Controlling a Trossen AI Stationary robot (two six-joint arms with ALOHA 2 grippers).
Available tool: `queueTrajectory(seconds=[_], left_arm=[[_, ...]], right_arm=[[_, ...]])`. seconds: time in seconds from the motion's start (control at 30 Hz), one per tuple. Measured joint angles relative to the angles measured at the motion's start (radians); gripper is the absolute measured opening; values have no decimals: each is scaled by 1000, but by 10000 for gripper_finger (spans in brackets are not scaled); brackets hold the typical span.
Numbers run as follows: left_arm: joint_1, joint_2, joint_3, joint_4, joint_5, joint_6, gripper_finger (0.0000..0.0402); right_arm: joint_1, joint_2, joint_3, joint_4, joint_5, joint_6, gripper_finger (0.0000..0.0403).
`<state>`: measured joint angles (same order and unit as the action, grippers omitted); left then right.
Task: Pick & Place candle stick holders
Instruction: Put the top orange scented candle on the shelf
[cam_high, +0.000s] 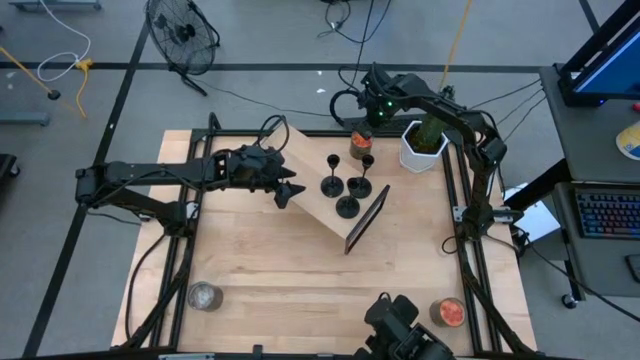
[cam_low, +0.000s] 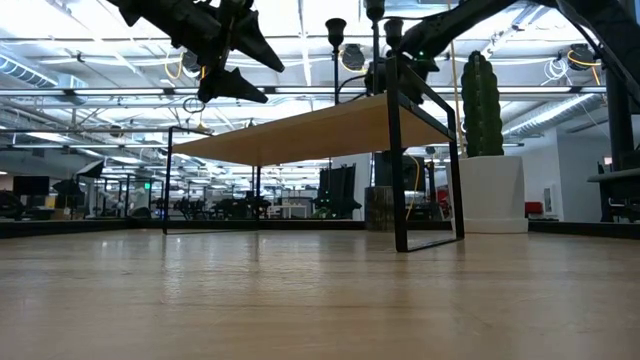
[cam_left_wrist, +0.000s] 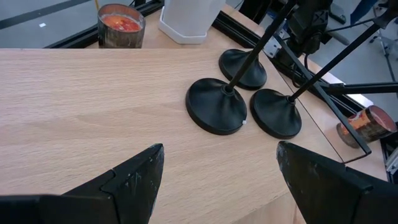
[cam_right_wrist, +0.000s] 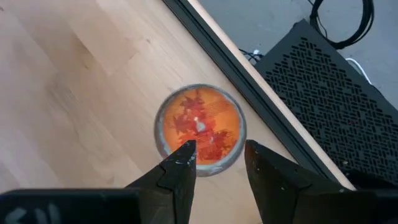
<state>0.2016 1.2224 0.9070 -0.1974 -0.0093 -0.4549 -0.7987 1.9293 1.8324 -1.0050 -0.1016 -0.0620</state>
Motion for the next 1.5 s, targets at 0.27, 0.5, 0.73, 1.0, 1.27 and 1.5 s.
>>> queueTrajectory(seconds=[0.27, 0.5, 0.73, 1.0, 1.27, 1.5], left_arm=[[0, 0, 0, 0, 0, 0, 322], [0, 0, 0, 0, 1, 0, 322], [0, 0, 0, 0, 9, 1, 322], [0, 0, 0, -1, 10, 1, 322], [0, 0, 0, 0, 10, 7, 322], [0, 0, 0, -1, 10, 6, 322]], right_arm=[[5, -1, 0, 15, -2, 35, 130], [4, -1, 0, 31, -2, 71, 130], [-4, -1, 0, 40, -1, 77, 131], [-3, -1, -69, 41, -6, 92, 130], [-7, -1, -116, 106, -4, 104, 130], [-15, -2, -138, 126, -3, 105, 141]])
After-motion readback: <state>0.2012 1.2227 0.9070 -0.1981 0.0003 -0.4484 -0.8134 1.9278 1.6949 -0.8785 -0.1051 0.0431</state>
